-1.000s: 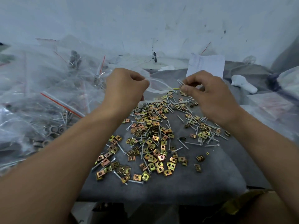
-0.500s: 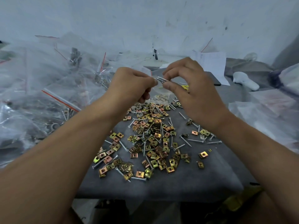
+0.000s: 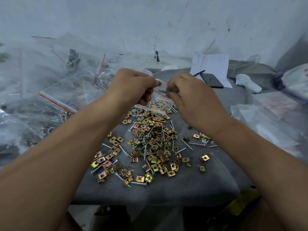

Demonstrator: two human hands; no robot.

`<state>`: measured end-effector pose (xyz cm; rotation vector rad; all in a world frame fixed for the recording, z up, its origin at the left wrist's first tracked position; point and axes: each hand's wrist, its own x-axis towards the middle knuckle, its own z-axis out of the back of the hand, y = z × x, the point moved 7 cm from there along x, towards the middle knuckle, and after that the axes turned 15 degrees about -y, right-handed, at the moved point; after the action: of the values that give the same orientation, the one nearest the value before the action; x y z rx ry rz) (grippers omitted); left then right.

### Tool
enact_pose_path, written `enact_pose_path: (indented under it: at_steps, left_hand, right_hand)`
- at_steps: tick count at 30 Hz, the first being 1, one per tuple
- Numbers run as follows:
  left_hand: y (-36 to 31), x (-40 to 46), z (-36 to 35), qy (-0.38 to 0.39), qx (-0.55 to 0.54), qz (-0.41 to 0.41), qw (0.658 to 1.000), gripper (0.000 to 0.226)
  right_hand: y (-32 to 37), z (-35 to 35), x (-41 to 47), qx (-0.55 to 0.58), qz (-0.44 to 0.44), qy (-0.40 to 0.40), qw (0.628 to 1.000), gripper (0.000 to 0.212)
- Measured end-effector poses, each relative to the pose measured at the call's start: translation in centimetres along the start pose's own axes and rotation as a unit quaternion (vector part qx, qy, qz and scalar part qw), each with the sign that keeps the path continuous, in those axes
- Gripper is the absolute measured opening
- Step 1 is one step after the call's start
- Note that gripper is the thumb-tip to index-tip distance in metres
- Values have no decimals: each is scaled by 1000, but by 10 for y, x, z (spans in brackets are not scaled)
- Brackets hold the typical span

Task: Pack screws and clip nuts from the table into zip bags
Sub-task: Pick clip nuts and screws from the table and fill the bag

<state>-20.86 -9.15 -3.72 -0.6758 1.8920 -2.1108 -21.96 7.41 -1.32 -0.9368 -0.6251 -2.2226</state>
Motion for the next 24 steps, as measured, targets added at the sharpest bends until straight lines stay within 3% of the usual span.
enact_pose_path:
  at_steps: [9, 19, 24]
  left_hand:
    - [3, 1, 6, -29, -3, 8, 1000, 15]
    - [5, 2, 0, -31, -50, 58, 997, 15]
    - [-2, 3, 0, -26, -88, 78, 993, 19]
  right_hand:
    - [-6, -1, 7, 50, -16, -9, 999, 29]
    - [-9, 4, 12, 29, -17, -20, 999, 12]
    - [-2, 28, 17, 131, -3, -83, 988, 24]
